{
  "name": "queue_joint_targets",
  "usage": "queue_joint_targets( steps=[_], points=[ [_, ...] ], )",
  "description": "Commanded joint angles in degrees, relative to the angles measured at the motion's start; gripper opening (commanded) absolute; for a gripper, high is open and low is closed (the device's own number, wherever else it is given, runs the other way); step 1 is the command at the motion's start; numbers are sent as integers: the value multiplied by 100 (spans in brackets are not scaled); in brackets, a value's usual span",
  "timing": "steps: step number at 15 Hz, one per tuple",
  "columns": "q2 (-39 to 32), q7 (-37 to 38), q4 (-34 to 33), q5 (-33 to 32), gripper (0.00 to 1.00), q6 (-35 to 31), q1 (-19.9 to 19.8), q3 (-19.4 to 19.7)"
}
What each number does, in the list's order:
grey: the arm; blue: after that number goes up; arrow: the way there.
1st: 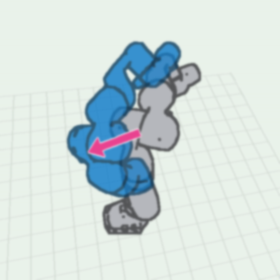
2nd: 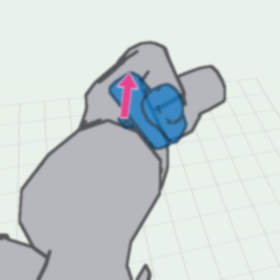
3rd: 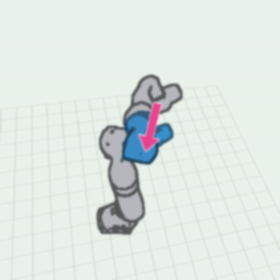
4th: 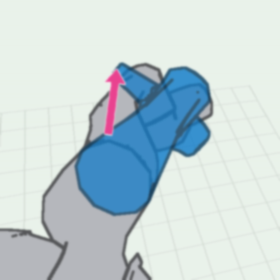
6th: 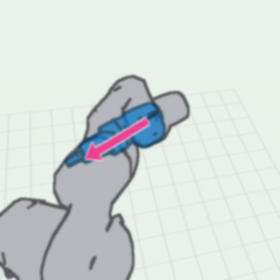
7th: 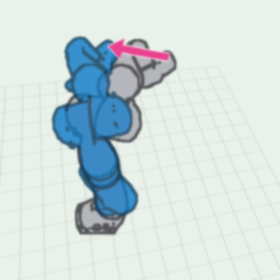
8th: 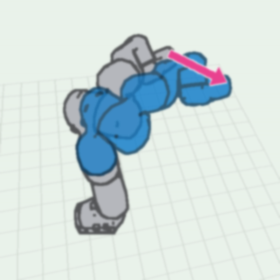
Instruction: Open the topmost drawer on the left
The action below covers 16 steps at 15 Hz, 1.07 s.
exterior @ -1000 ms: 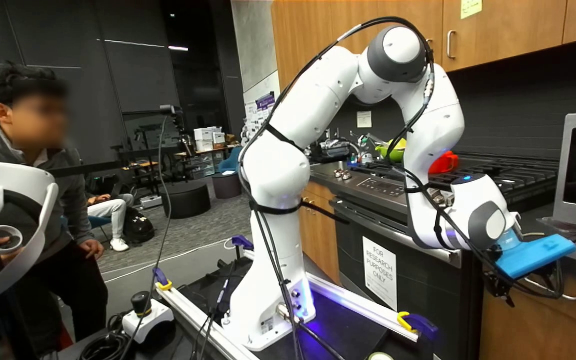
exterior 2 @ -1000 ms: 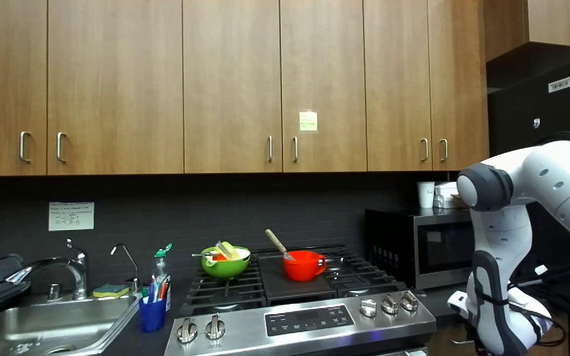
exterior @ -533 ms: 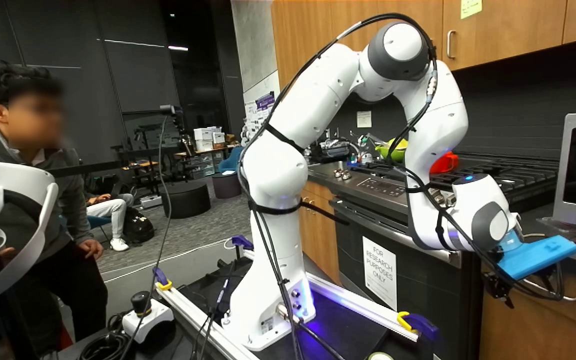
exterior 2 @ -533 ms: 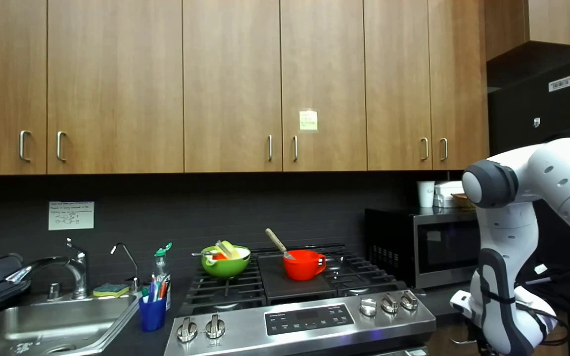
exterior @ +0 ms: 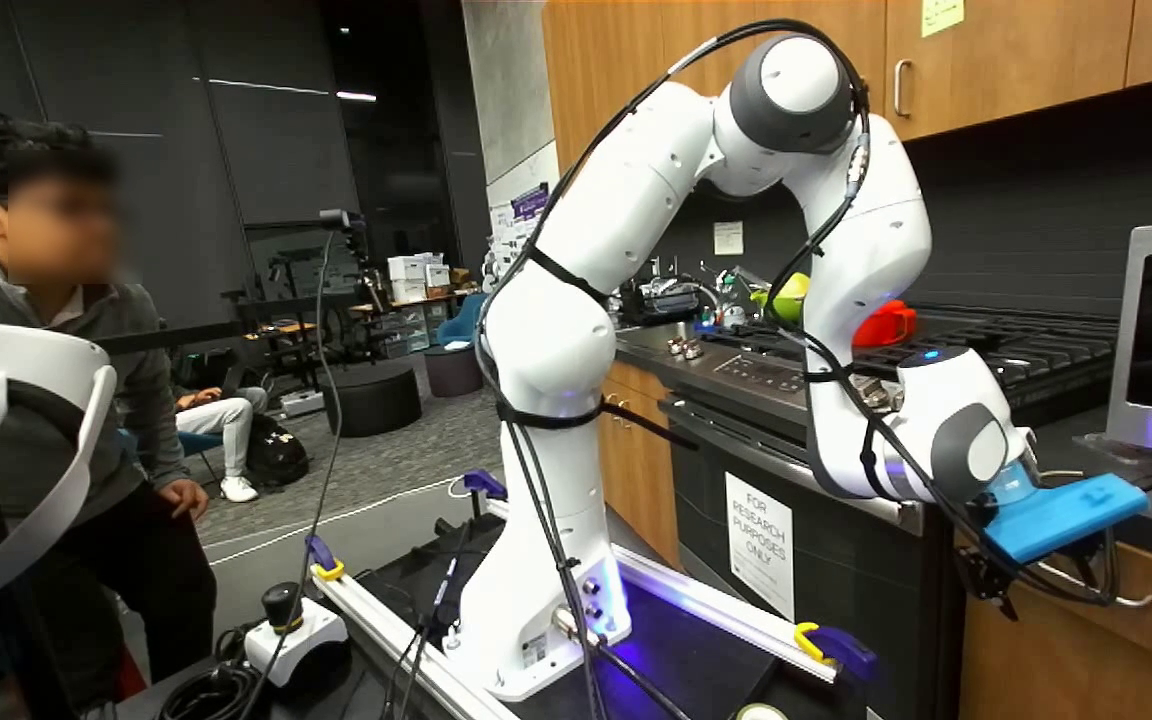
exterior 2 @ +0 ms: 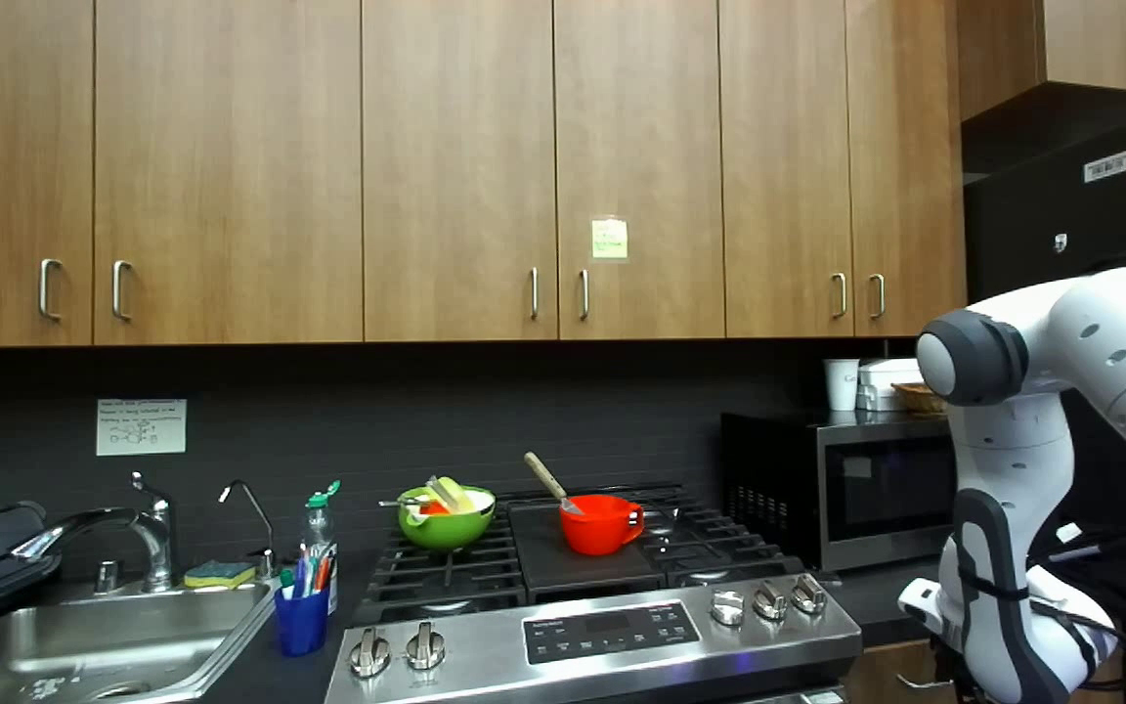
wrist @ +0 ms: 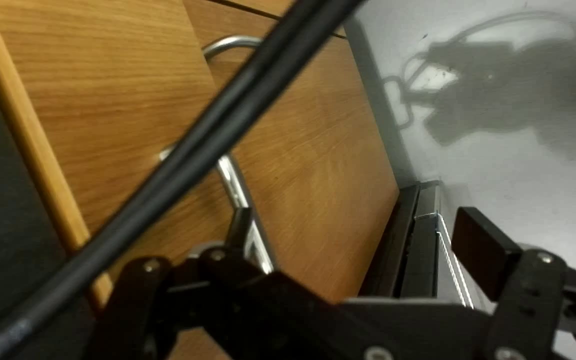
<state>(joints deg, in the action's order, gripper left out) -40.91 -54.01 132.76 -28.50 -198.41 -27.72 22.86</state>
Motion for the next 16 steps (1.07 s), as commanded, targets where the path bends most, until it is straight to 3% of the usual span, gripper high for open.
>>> queue_joint_targets(
  steps=[1,14,16],
  points=[
    [-122,-126,480,6,100,44,114,225],
    [66,-277,1305,128,100,-3,241,522],
    [36,-475,1448,156,100,-7,380,713]
  ],
)
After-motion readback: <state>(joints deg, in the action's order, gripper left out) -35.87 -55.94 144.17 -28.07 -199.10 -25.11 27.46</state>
